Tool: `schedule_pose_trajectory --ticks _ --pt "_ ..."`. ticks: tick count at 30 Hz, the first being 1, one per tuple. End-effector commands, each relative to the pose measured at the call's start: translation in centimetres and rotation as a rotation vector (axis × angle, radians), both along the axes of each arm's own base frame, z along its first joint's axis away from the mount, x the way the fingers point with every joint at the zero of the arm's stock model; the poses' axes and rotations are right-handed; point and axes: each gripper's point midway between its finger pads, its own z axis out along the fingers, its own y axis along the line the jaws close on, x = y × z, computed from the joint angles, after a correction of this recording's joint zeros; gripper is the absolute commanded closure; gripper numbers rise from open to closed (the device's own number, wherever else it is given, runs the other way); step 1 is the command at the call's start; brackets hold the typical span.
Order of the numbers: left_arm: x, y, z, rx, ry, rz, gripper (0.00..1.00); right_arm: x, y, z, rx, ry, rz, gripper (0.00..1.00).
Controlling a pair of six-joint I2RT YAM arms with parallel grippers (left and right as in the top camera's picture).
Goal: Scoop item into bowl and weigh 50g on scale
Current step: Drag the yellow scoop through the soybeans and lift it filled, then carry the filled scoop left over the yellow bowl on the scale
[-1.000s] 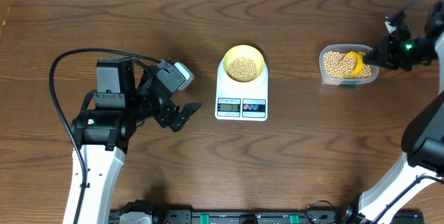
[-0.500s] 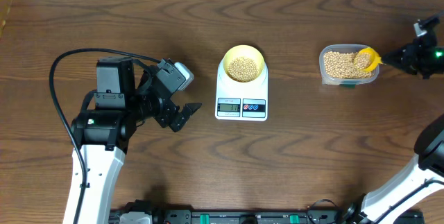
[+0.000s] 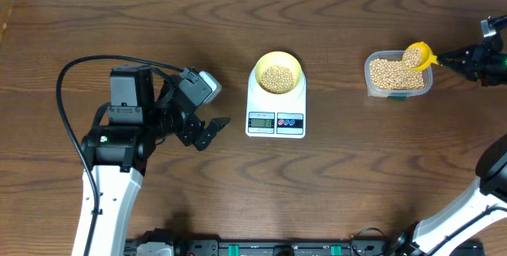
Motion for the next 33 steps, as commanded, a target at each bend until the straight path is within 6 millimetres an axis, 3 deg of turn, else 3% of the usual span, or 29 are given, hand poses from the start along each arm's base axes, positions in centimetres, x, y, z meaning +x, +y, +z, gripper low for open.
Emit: schedule_pose_trajectory --ticks 1,6,13,25,33 --pt "0.0 -0.1 -0.1 -0.006 0.003 -0.008 0.02 0.3 0.9 1.8 0.078 -0.077 0.014 0.99" --pt "0.0 -0.1 -0.1 -0.007 0.004 -0.009 0.03 0.6 2.2 1.9 0.085 -0.081 0.043 0.99" --pt "0.0 -0.1 -0.1 -0.007 0.004 -0.009 0.02 1.4 5.7 2.4 0.116 -0.088 0.112 0.99" --pt "0.0 -0.1 -0.1 -0.006 0.003 -0.008 0.02 3.0 14.5 3.3 0.176 -0.082 0.263 0.99" --pt "0.0 -0.1 -0.1 -0.007 0.004 -0.009 0.02 2.7 20.4 3.3 0.17 -0.091 0.383 0.99"
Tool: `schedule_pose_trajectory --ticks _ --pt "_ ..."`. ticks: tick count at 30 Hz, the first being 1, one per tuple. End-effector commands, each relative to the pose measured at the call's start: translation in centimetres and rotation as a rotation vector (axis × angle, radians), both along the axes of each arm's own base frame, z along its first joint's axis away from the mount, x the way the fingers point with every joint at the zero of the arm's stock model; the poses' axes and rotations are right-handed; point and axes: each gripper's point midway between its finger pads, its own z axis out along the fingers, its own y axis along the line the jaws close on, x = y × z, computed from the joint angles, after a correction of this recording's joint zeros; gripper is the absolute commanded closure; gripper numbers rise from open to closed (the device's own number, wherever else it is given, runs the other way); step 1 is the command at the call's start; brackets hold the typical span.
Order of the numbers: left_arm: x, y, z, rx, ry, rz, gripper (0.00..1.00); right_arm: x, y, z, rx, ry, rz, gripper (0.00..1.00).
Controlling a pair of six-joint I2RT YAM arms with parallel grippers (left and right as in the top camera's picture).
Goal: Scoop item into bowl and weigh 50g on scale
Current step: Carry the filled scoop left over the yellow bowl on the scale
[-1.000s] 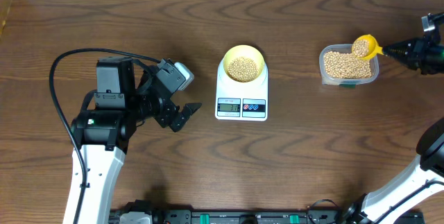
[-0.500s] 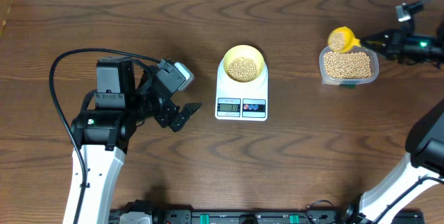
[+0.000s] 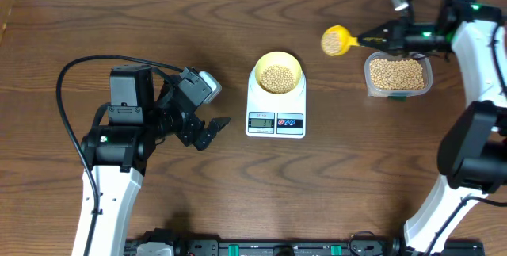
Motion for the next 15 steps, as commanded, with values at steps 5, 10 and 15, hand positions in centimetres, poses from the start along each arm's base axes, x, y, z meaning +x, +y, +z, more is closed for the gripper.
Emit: schedule_pose_trajectory --ticks 5,10,15 --pt "0.0 -0.1 -0.1 -0.007 0.003 -0.008 0.02 -0.8 5.3 0.9 0.028 -0.032 0.109 0.99" --pt "0.0 -0.1 -0.1 -0.007 0.003 -0.008 0.03 -1.4 8.3 -0.3 -0.049 -0.033 0.16 0.99" --pt "0.0 -0.1 -0.1 -0.007 0.003 -0.009 0.02 -2.3 10.5 -1.4 -0.126 -0.033 0.206 0.99"
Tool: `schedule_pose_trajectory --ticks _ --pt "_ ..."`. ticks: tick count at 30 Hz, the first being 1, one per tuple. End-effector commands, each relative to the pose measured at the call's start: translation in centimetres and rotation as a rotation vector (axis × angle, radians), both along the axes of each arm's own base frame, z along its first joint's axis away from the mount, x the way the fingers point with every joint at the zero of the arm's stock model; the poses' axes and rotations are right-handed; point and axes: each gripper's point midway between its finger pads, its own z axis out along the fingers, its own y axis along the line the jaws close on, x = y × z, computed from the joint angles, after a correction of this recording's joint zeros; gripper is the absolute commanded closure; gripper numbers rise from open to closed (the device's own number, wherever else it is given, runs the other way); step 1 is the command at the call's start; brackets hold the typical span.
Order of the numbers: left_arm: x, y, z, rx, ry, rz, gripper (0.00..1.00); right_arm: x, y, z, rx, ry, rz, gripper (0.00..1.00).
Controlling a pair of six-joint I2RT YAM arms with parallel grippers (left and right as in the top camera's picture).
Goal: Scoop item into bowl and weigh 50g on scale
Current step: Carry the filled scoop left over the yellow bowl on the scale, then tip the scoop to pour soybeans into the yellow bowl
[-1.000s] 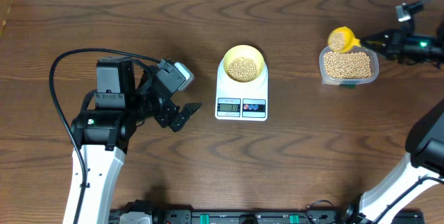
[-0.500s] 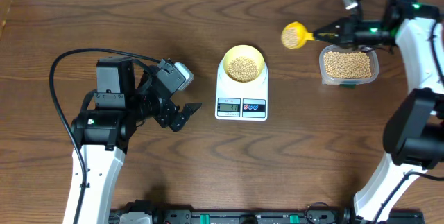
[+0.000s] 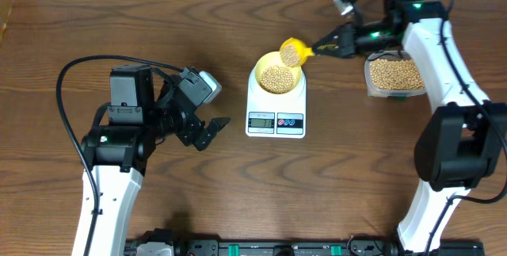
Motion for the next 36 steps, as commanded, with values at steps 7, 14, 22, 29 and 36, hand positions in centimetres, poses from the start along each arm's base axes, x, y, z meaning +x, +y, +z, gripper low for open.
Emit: schedule_pose_trajectory --ticks 7,14,22,29,36 --pt "0.0 -0.1 -0.1 -0.006 0.003 -0.008 0.02 -1.1 2.4 -1.4 -0.114 -0.017 0.046 0.99" --pt "0.0 -0.1 -0.1 -0.006 0.003 -0.008 0.02 -1.4 3.8 -2.2 -0.182 -0.07 0.083 0.99" --pt "0.0 -0.1 -0.1 -0.006 0.003 -0.008 0.03 -0.6 2.9 -3.3 -0.277 -0.105 0.061 0.99" --pt "0.0 -0.1 -0.1 -0.006 0.003 -0.008 0.02 -0.9 3.4 -3.7 -0.317 -0.159 0.107 0.99" --pt "0.0 -0.1 -0.1 -0.006 0.003 -0.008 0.02 -0.8 4.0 -3.5 -0.398 -0.224 0.139 0.99"
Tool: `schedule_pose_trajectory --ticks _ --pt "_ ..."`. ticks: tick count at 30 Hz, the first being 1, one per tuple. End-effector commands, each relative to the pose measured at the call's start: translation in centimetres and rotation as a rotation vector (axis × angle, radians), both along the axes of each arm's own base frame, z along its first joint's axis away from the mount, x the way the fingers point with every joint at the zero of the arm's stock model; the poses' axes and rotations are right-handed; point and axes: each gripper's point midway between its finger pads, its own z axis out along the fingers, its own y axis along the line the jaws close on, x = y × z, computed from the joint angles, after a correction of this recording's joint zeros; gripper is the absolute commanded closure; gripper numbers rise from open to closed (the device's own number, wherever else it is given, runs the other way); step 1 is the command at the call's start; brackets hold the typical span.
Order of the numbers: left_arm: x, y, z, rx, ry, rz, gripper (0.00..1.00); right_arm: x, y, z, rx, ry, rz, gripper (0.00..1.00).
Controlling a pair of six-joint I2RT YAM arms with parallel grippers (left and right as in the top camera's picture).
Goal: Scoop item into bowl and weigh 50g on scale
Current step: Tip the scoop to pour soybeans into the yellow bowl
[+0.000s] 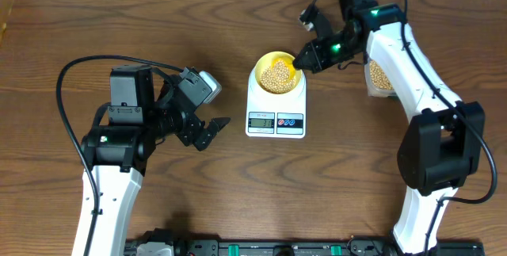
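Note:
A yellow bowl [276, 74] of beige beans stands on the white scale [276, 113] at the table's middle. My right gripper [305, 60] is shut on the yellow scoop [289, 67], whose cup is tipped down over the bowl's right rim. The clear container of beans [383, 75] sits to the right, mostly hidden behind my right arm. My left gripper [210, 131] hangs open left of the scale, holding nothing.
A black cable loops from the left arm across the left of the table. The right arm reaches diagonally from the bottom right over the container to the bowl.
The right gripper has moved a little left and down, and the scoop, then level and full above the bowl's rim, is now tipped into the bowl. The left arm is unchanged.
The scoop first sat in the bean container at the right, heaped with beans. It was then held full in the air left of the container, then above the bowl's right rim. Now it is tilted into the bowl. The left arm stayed still throughout.

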Motion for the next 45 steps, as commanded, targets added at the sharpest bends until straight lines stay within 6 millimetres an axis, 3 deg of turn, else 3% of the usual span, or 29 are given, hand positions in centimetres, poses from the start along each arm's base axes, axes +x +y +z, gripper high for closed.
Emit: schedule_pose_trajectory --ticks 1,10,21,28,45 --pt "0.0 -0.1 -0.1 -0.007 0.003 -0.008 0.03 0.4 0.4 1.2 -0.063 -0.09 0.043 0.99" --pt "0.0 -0.1 -0.1 -0.007 0.003 -0.008 0.03 0.9 0.2 1.7 -0.234 -0.196 0.085 0.99" --pt "0.0 -0.1 -0.1 -0.007 0.003 -0.009 0.02 0.7 1.6 1.9 -0.314 -0.3 0.186 0.99" --pt "0.0 -0.1 -0.1 -0.007 0.003 -0.009 0.02 1.6 0.9 2.2 -0.41 -0.373 0.204 0.99" --pt "0.0 -0.1 -0.1 -0.007 0.003 -0.009 0.02 1.3 2.3 3.7 -0.363 -0.418 0.245 0.99"
